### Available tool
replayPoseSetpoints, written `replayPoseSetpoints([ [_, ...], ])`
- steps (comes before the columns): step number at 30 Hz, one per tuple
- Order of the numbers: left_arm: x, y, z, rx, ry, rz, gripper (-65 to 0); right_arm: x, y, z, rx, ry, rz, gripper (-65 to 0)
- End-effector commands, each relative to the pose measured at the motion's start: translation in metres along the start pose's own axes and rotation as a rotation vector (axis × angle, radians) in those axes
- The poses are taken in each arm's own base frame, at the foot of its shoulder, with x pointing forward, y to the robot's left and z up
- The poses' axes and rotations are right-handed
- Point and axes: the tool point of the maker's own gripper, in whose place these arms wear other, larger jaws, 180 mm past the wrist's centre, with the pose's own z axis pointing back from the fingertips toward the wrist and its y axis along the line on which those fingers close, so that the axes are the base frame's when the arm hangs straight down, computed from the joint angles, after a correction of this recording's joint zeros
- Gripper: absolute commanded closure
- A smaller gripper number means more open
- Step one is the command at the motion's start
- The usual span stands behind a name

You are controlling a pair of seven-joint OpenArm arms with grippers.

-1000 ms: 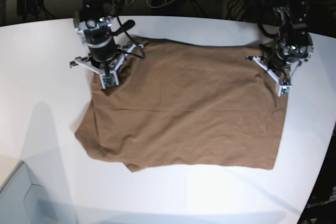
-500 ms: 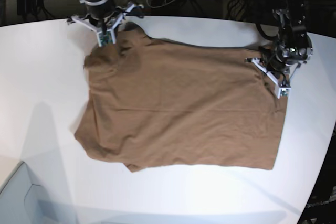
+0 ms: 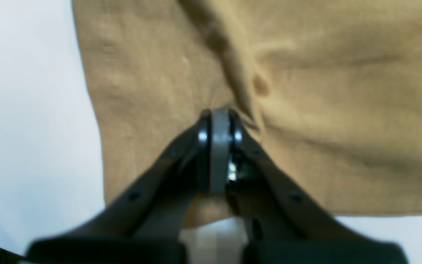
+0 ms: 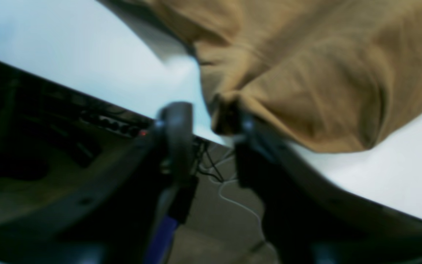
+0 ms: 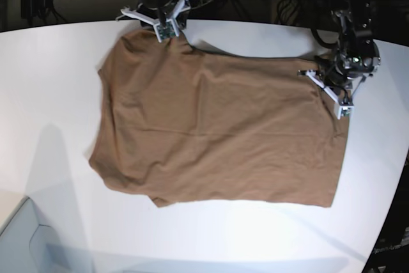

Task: Layout the t-shirt on the table in an organized manner, then fold the t-shirt properly
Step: 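Release the shoulder and move the right gripper back over the shirt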

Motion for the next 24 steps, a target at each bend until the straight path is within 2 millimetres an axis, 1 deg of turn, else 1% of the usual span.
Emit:
replayPoseSetpoints([
  [1,0.011,0.008,0.005,0.019,-0.033,-0.012,0.0,0.002,-0.006,0.004,-0.012,-0.016,0.003,-25.2],
  [3,0.015,0.017,0.007,0.037,-0.035,-0.026,0.0,-0.006,-0.019,0.005,-0.046,0.004,0.0,-30.2],
  [5,0.017,0.023,0.008,0.05,-0.039,-0.037,0.0,-0.018,-0.039,0.009,-0.104,0.03,-0.015,-32.9],
  [8,0.022,0.035,0.012,0.073,-0.044,-0.055,0.0,-0.03,-0.068,0.014,-0.182,0.059,-0.026,-33.1],
  [11,0.026,0.036,0.015,0.077,-0.056,-0.062,0.0,-0.039,-0.092,0.02,-0.249,0.083,-0.035,-33.1],
  [13,0.031,0.033,0.021,0.079,-0.079,-0.074,0.0,-0.043,-0.11,0.024,-0.301,0.092,-0.045,-33.1],
  [15,0.042,0.031,0.03,0.081,-0.117,-0.087,0.0,-0.04,-0.125,0.026,-0.343,0.09,-0.053,-33.1],
  [16,0.043,0.029,0.035,0.081,-0.128,-0.097,-0.3,-0.038,-0.133,0.026,-0.366,0.083,-0.065,-33.1],
  [18,0.052,0.026,0.047,0.085,-0.172,-0.114,-0.4,-0.039,-0.152,0.032,-0.425,0.084,-0.088,-33.1],
  [20,0.059,0.033,0.058,0.107,-0.208,-0.106,-0.5,-0.037,-0.168,0.035,-0.471,0.075,-0.096,-33.1],
  [22,0.068,0.04,0.071,0.132,-0.25,-0.091,-0.5,-0.031,-0.177,0.035,-0.492,0.056,-0.099,-33.1],
  [24,0.076,0.044,0.082,0.15,-0.287,-0.088,-0.5,-0.023,-0.179,0.032,-0.493,0.033,-0.099,-33.1],
])
